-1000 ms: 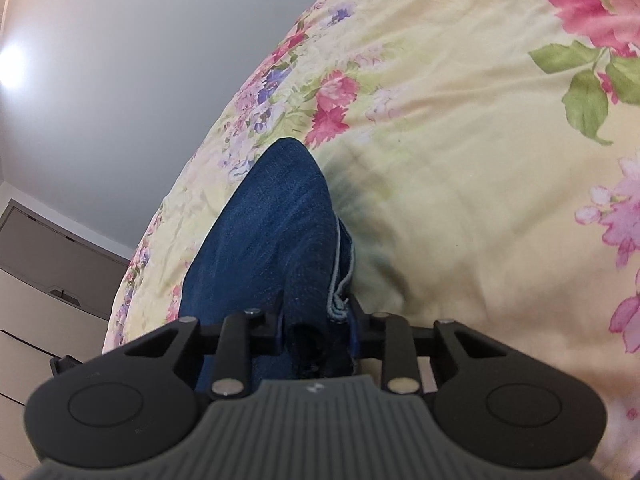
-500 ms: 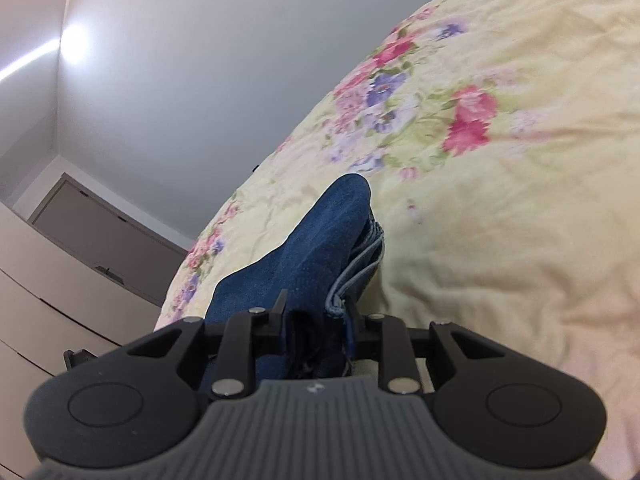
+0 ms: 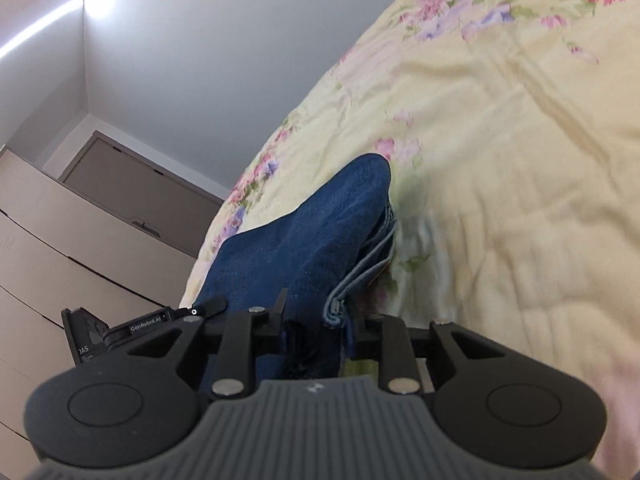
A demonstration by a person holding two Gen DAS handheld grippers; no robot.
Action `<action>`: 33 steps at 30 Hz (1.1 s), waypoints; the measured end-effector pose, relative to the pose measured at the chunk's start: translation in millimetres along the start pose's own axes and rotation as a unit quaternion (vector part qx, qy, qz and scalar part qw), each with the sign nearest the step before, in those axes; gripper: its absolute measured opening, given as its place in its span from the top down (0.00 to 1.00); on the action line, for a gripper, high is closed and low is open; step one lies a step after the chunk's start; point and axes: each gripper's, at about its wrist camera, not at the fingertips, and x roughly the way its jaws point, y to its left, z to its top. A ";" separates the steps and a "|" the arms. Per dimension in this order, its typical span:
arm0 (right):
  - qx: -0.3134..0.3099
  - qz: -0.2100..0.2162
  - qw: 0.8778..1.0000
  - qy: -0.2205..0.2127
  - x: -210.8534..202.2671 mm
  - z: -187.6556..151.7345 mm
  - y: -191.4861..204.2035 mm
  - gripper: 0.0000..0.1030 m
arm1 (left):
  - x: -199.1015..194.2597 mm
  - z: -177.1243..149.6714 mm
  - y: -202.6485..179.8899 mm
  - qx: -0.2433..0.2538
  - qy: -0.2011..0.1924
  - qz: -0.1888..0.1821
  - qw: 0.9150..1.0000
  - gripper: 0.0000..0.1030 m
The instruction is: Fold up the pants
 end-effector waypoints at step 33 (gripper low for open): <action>-0.362 -0.163 0.913 -0.096 -132.5 -77.8 171.7 0.36 | -212.5 -90.8 -168.1 0.127 -0.159 0.159 0.966 0.39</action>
